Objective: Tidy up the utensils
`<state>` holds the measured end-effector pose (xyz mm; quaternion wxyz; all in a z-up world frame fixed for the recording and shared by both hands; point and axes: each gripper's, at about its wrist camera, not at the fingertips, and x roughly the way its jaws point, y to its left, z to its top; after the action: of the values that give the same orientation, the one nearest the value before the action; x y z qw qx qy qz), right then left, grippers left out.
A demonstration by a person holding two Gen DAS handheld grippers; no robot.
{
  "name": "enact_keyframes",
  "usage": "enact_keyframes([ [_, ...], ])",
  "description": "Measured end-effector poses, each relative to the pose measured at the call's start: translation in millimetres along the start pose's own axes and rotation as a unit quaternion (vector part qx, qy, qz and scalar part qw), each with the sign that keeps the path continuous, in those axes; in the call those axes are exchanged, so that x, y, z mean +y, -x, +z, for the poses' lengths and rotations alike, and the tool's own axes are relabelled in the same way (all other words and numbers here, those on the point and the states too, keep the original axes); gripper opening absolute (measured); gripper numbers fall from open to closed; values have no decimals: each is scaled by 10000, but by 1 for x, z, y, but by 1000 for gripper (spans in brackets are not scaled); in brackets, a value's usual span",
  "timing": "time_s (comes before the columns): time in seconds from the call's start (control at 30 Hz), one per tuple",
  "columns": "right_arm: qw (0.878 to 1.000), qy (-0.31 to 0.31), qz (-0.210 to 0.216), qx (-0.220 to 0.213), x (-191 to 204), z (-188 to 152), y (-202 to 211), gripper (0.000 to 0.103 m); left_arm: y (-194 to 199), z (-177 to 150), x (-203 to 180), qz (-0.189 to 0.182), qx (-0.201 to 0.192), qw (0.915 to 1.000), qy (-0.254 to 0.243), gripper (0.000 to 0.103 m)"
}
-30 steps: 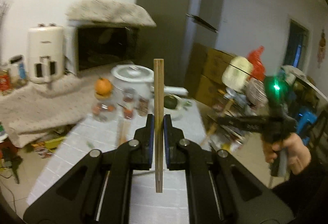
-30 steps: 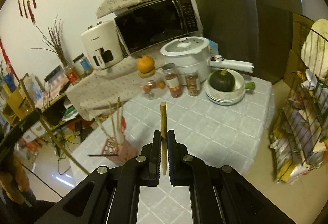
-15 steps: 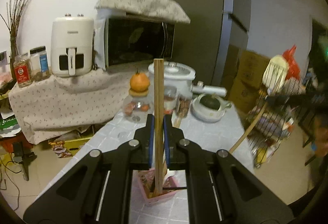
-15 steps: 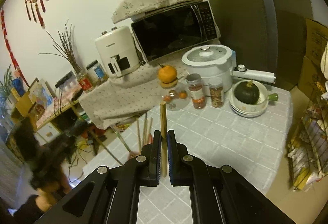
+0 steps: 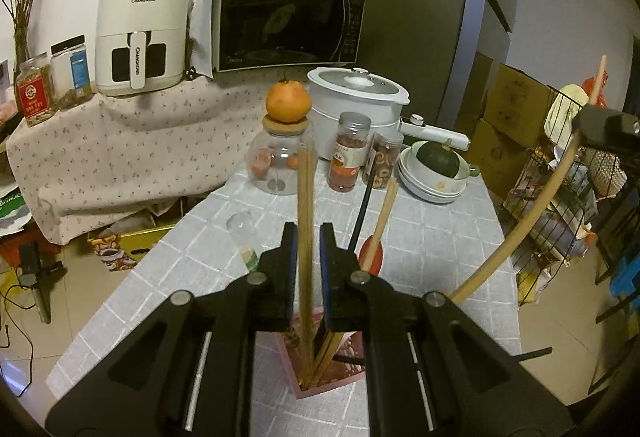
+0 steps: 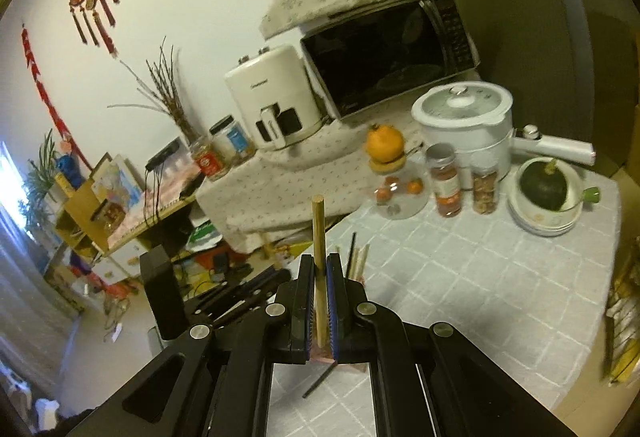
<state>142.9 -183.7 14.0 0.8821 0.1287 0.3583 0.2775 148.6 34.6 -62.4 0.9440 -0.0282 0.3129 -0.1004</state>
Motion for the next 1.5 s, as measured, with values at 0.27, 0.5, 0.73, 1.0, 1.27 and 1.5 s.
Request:
enact_keyframes([
  [0.27, 9990, 163, -176, 367, 6, -5, -35, 6, 8, 3, 4, 23, 145, 9998, 145, 29],
  [0.5, 9965, 346, -372, 660, 4, -12, -65, 6, 12, -4, 7, 154, 437, 9988, 145, 39],
  [0.73, 9968, 336, -325, 653, 3, -19, -74, 10, 15, -10, 12, 224, 693, 9971, 207, 41],
  [1.0, 9981, 65, -614, -40, -1, -12, -15, 42, 50, -6, 9, 299, 593, 9965, 503, 69],
  [1.27, 9822, 554, -1633, -741, 26, -33, 75, 90, 119, -5, -35, 796, 276, 9955, 429, 99],
  [1.5, 9699, 673, -2149, -931, 39, -71, 123, 95, 150, -11, -65, 1094, 98, 9938, 169, 102],
])
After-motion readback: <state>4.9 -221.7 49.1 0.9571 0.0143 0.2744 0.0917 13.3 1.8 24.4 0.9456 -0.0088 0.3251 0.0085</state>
